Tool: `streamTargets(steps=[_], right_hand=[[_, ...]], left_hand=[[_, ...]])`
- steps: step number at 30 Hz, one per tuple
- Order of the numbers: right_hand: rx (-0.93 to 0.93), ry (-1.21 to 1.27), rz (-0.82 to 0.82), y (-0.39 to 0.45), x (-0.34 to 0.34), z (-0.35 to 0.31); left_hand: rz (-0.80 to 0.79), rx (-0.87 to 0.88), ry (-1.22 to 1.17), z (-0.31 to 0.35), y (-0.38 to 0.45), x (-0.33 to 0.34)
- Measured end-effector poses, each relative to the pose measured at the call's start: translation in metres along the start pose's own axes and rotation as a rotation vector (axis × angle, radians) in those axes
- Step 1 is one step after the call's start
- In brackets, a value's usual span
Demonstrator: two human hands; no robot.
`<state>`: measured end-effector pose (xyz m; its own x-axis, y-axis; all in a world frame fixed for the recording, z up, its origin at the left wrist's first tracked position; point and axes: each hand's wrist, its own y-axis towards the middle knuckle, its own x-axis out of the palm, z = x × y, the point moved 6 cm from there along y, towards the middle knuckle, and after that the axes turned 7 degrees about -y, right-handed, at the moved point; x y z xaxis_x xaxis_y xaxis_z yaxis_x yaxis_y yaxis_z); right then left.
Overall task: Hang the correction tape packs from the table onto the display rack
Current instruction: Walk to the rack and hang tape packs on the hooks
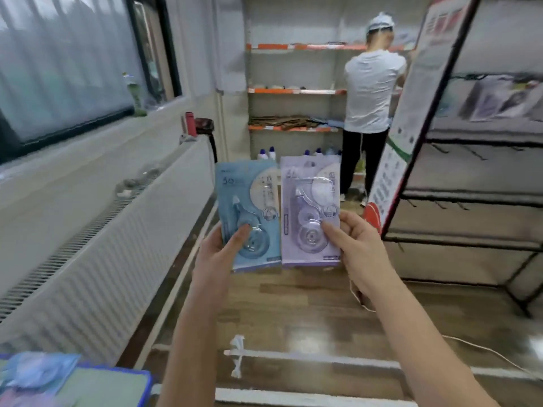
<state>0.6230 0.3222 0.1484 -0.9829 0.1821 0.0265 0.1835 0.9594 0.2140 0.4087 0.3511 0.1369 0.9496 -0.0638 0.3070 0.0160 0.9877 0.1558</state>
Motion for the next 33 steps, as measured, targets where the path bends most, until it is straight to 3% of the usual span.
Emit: streamTargets(steps=[7, 16, 23, 33], right_hand=[[-0.072, -0.056, 0.303, -0.008, -0.223, -0.023], [-0.069, -0.023, 0.621, -0.011, -0.400, -0.008], [-0.055, -0.088, 0.757, 0.050, -0.507, 0.009], [-0.067, -0.053, 0.758, 0.204, -0.623, 0.032]], left_hand=[[-0.331, -0.087, -0.045, -0.067, 0.027, 0.232], [-0.633, -0.169, -0.049, -0.134, 0.036, 0.425], [-0.703, -0.234, -0.055, -0.191, 0.091, 0.543], [-0.679, -0.204, 0.001, -0.232, 0.216, 0.672]])
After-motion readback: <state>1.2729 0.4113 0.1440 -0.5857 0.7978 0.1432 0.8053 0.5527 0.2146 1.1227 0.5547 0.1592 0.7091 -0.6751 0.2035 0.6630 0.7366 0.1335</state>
